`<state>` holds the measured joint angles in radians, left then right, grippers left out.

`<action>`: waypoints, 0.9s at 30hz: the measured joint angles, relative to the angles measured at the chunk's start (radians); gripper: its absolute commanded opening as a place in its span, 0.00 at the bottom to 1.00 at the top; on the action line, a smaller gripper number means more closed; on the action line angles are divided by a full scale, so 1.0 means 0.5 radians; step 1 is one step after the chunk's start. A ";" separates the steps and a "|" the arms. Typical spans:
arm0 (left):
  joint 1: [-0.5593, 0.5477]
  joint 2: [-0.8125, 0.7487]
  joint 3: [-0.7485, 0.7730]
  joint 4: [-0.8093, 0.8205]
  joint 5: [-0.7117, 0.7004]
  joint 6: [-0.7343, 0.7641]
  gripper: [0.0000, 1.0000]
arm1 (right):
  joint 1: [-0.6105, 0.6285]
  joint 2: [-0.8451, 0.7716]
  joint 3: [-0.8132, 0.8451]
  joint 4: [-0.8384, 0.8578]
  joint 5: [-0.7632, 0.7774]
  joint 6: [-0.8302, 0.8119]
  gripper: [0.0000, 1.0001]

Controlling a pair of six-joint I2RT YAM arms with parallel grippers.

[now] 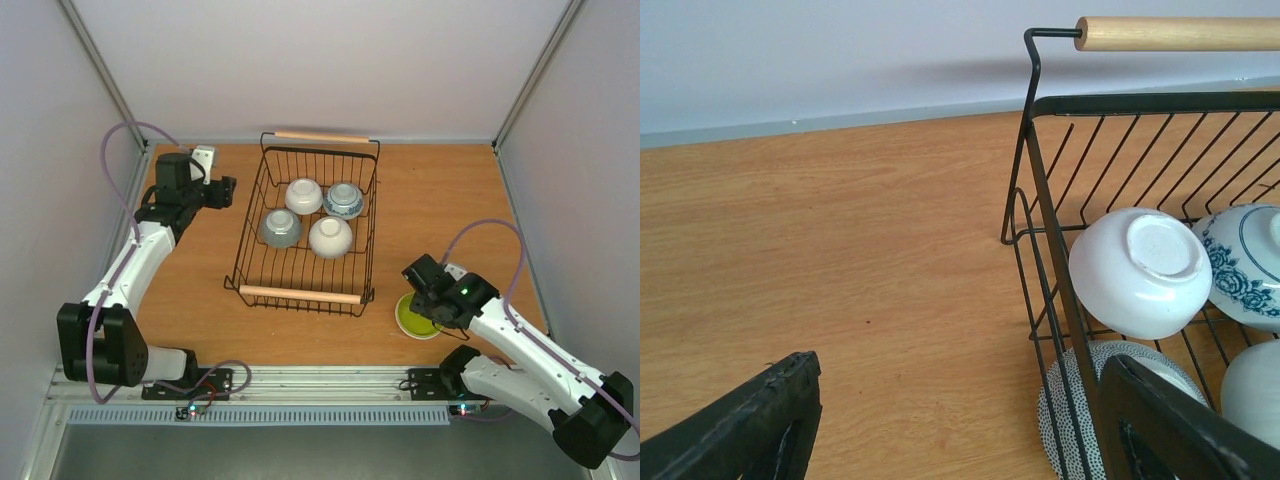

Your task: Load the bowls into the dish rack

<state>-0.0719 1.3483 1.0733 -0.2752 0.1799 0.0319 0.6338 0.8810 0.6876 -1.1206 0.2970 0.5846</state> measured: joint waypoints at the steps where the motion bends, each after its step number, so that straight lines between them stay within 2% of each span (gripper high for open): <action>1: 0.000 0.002 0.000 0.000 0.002 -0.001 0.76 | 0.000 -0.017 0.013 -0.031 0.023 0.007 0.52; 8: 0.000 0.029 0.000 -0.002 0.031 -0.005 0.76 | 0.000 -0.050 0.020 -0.259 0.155 0.148 0.55; 15: 0.000 0.033 0.000 -0.005 0.046 -0.007 0.76 | 0.000 -0.047 -0.038 -0.304 0.174 0.219 0.54; 18: 0.000 0.033 0.000 -0.006 0.056 -0.008 0.76 | 0.000 -0.031 -0.101 -0.272 0.144 0.222 0.51; 27: 0.000 0.034 0.000 -0.008 0.080 -0.013 0.76 | 0.000 0.043 -0.214 -0.134 0.050 0.223 0.32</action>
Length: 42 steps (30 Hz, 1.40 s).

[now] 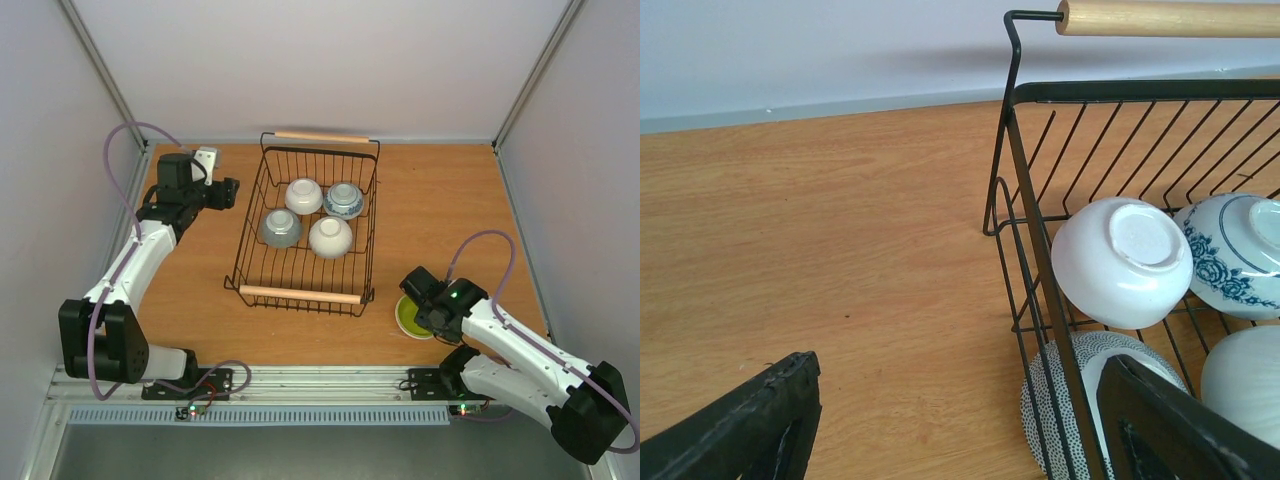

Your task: Load the bowls into the dish rack

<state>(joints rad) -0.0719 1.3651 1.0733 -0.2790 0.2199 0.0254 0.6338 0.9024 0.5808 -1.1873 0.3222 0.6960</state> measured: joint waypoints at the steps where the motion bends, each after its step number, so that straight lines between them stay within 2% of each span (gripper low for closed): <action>1: 0.000 0.000 0.000 0.000 0.002 0.000 0.76 | 0.000 -0.002 0.000 0.007 -0.005 -0.002 0.28; 6: 0.000 0.000 0.000 -0.001 0.002 0.000 0.76 | 0.000 -0.022 0.000 0.011 -0.012 -0.011 0.04; 7: 0.000 0.000 0.000 -0.001 0.002 0.000 0.76 | 0.000 -0.029 0.000 0.011 -0.012 -0.023 0.02; 21: 0.000 0.000 0.000 -0.001 0.002 0.000 0.76 | 0.009 -0.186 0.098 -0.082 0.004 -0.039 0.01; 29: 0.000 -0.001 0.000 -0.001 0.027 0.000 0.76 | 0.010 -0.193 0.552 -0.192 0.285 -0.196 0.01; 32: 0.000 -0.009 0.000 -0.001 0.053 0.000 0.77 | 0.010 -0.111 0.775 -0.139 0.398 -0.340 0.01; 36: 0.000 -0.027 0.000 -0.002 0.122 0.000 0.77 | 0.010 0.079 1.029 0.103 0.443 -0.606 0.01; 42: 0.000 -0.070 0.002 -0.019 0.285 0.008 0.75 | 0.027 0.621 1.340 0.500 0.316 -0.945 0.01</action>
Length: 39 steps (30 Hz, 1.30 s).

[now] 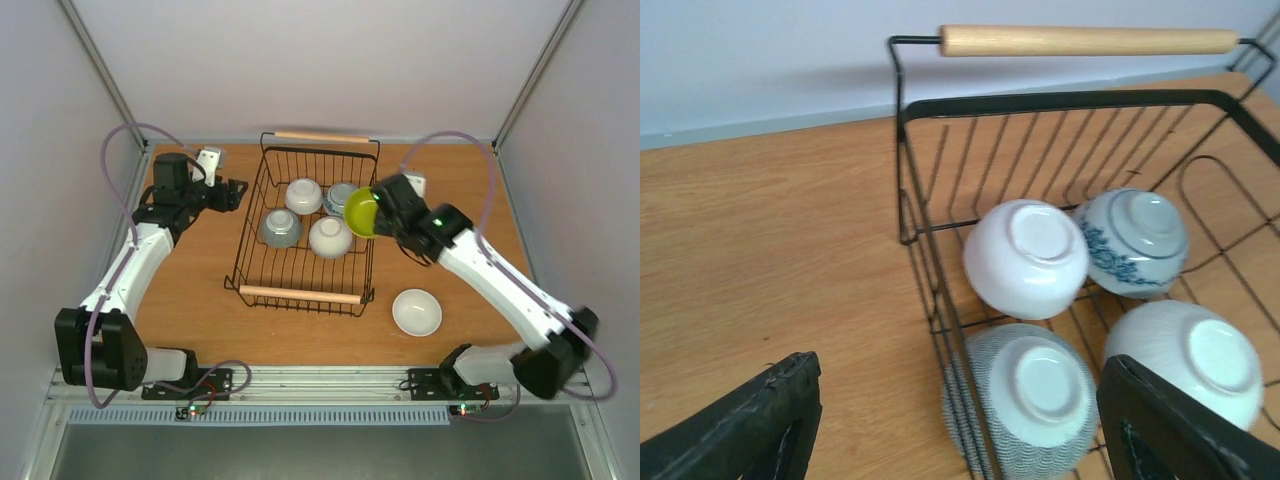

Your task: Load the bowls into the dish rack

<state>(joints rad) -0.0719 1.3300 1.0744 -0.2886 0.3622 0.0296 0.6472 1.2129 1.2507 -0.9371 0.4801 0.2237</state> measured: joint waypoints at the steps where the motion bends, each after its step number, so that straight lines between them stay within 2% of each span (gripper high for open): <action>1: 0.000 -0.004 0.005 -0.013 0.043 0.003 0.74 | 0.010 0.111 0.072 0.031 -0.030 -0.045 0.01; 5: 0.000 -0.004 0.044 -0.087 0.259 0.036 0.70 | 0.093 0.587 0.438 0.164 -0.113 -0.230 0.01; 10: -0.003 0.023 0.159 -0.225 0.554 0.102 0.68 | 0.163 0.919 0.697 0.238 -0.190 -0.386 0.01; 16: -0.050 0.073 0.208 -0.350 0.727 0.190 0.67 | 0.190 1.106 0.871 0.241 -0.236 -0.478 0.01; 27: -0.195 0.147 0.211 -0.473 0.741 0.282 0.66 | 0.383 1.269 1.196 0.230 -0.257 -0.581 0.01; 29: -0.198 0.147 0.211 -0.480 0.729 0.284 0.56 | 0.420 1.283 1.221 0.232 -0.262 -0.594 0.01; 30: -0.198 0.148 0.211 -0.484 0.724 0.283 0.44 | 0.435 1.285 1.223 0.232 -0.260 -0.601 0.01; 32: -0.192 0.152 0.213 -0.494 0.698 0.288 0.13 | 0.453 1.285 1.224 0.226 -0.256 -0.619 0.01; 33: -0.186 0.155 0.214 -0.498 0.674 0.291 0.02 | 0.461 1.286 1.225 0.211 -0.250 -0.628 0.01; 36: -0.169 0.188 0.219 -0.458 0.518 0.223 0.00 | 0.484 1.283 1.227 0.189 -0.278 -0.620 0.01; 39: -0.163 0.218 0.223 -0.493 0.486 0.203 0.01 | 0.539 1.284 1.228 0.202 -0.234 -0.593 0.01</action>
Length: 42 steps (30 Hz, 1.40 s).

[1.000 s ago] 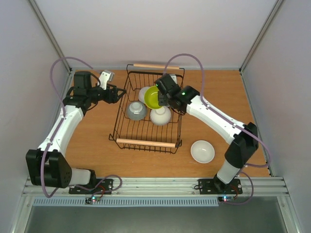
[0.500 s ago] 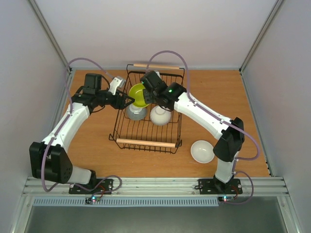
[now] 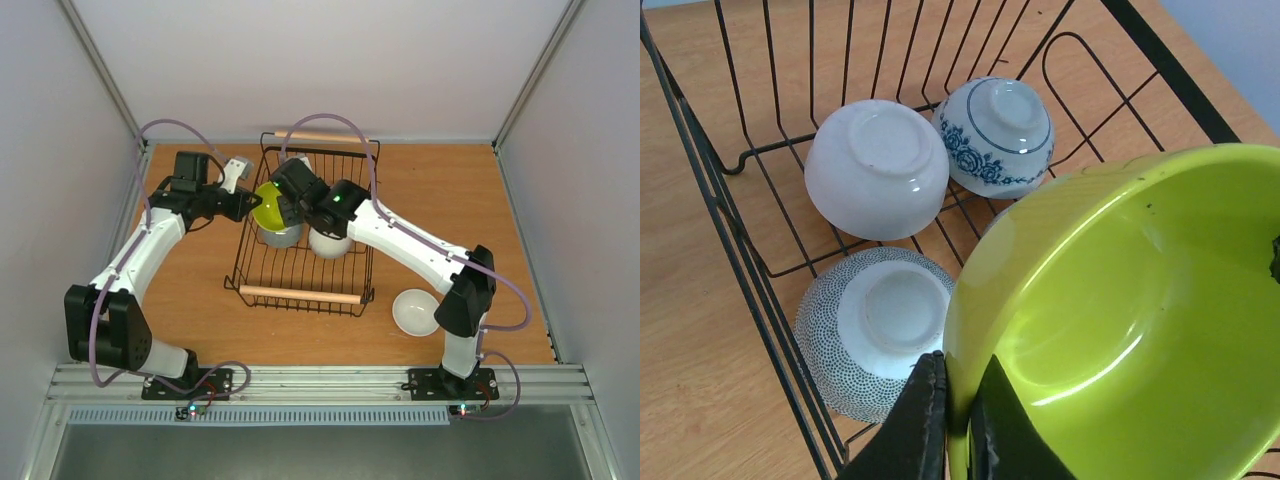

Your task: Load the bowls into the dish rack

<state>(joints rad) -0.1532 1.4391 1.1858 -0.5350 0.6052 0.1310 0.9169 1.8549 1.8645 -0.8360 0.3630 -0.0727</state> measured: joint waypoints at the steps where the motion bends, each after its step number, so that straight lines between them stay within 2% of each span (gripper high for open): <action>1: -0.003 0.000 0.000 0.003 -0.002 -0.003 0.00 | -0.007 0.000 -0.002 -0.001 0.002 0.002 0.01; 2: -0.005 0.000 0.002 0.005 -0.004 -0.007 0.01 | -0.014 0.000 -0.002 0.002 0.003 0.002 0.04; 4: -0.007 0.000 0.003 0.007 -0.011 -0.008 0.01 | -0.016 -0.002 -0.014 0.014 0.004 0.001 0.17; 5: -0.007 0.000 0.003 0.004 -0.021 -0.002 0.01 | -0.016 -0.014 -0.037 0.035 -0.004 -0.005 0.28; 7: -0.010 0.002 0.003 -0.001 -0.009 0.036 0.01 | -0.014 -0.063 -0.111 0.102 -0.047 -0.035 0.57; 9: -0.025 -0.002 0.003 -0.011 0.047 0.072 0.01 | -0.017 -0.156 -0.241 0.193 -0.058 -0.050 0.79; 11: -0.034 -0.005 0.003 -0.008 0.085 0.092 0.01 | -0.033 -0.289 -0.407 0.274 -0.092 -0.066 0.90; 13: -0.037 -0.011 0.003 -0.008 0.120 0.111 0.00 | -0.069 -0.474 -0.633 0.401 -0.212 -0.067 0.96; 18: 0.000 -0.015 0.003 -0.008 0.212 0.130 0.01 | -0.282 -0.871 -1.111 0.774 -0.774 0.012 0.99; 24: 0.073 -0.007 0.004 -0.010 0.421 0.129 0.00 | -0.375 -0.892 -1.389 1.212 -1.402 0.101 0.99; 30: 0.108 0.068 0.021 -0.015 0.632 0.127 0.00 | -0.369 -0.816 -1.411 1.387 -1.630 0.118 0.99; 37: 0.111 0.109 0.054 -0.096 0.843 0.159 0.00 | -0.369 -0.786 -1.421 1.508 -1.714 0.130 0.98; 40: 0.111 0.132 0.094 -0.130 0.927 0.192 0.01 | -0.369 -0.777 -1.422 1.537 -1.724 0.132 0.95; 42: 0.111 0.134 0.097 -0.144 0.974 0.212 0.00 | -0.369 -0.775 -1.427 1.559 -1.734 0.136 0.87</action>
<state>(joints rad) -0.0975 1.5059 1.2343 -0.6071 1.0920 0.2371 0.7322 1.4673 1.1511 -0.0566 -0.5041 -0.0048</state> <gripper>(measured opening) 0.048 0.950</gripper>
